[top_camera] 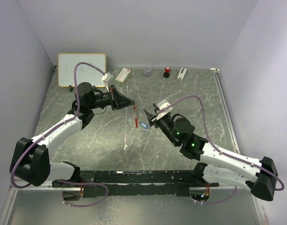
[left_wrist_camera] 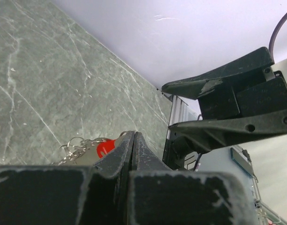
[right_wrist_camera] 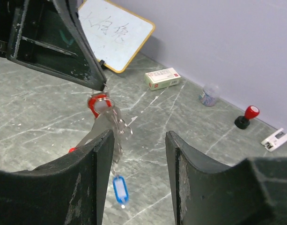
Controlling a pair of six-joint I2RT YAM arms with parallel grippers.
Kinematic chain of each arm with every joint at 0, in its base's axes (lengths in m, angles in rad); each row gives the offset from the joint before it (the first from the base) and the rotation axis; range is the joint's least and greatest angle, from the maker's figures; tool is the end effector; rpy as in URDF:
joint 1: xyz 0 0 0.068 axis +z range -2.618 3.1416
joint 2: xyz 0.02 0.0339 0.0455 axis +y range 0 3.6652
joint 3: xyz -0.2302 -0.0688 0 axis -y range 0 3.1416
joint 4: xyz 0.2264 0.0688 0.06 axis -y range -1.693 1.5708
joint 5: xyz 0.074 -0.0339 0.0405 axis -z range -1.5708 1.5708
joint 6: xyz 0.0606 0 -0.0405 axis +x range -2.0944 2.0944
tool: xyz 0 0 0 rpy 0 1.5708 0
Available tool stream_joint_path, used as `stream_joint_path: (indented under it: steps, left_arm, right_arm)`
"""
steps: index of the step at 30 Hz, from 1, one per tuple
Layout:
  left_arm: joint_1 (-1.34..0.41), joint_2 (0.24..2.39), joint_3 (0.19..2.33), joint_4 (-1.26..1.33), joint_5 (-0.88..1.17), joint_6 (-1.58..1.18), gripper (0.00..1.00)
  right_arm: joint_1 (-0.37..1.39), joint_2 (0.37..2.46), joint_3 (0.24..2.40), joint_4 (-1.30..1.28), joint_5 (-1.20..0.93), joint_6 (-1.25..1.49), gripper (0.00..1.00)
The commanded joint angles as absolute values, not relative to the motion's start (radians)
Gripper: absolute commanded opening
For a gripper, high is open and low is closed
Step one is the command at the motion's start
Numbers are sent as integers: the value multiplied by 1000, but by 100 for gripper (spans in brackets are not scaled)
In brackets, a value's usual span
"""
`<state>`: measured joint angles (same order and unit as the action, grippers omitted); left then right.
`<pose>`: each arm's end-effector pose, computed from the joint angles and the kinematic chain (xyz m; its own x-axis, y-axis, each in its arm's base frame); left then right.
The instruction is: Put the keys on the keyring
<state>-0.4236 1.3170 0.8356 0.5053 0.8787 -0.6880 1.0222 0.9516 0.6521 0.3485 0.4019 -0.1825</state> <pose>0.2573 -0.1672 0.2874 -0.5953 -0.1761 -0.7840 0.7585 0.1988 -0.6206 0.1506 0.2010 0.2978 0.1307 -0.1065 -0.9857 -0.5672 0.8074 -0.1624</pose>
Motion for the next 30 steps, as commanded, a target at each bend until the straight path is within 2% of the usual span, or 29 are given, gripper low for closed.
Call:
stream_joint_path:
  steps: [1,8,13,18,30]
  left_arm:
    - [-429,1285,862,522,867,-634,7]
    - [-430,1273,828,623,894,-626,7]
    - [-430,1302,839,698,987,-653,7]
    - [-430,1341,850,794,1074,-709,7]
    - [-430,1342,852,800,1196,-696,7]
  right_arm:
    - [1025,859,614,286,449,-160,48]
    - [1024,792,589,307,402,-205,47]
    - [1000,779,564,335,268,-293,42]
    - [970,802,589,315,111,-354,41]
    - [955,908,674,302,-34,-413,37]
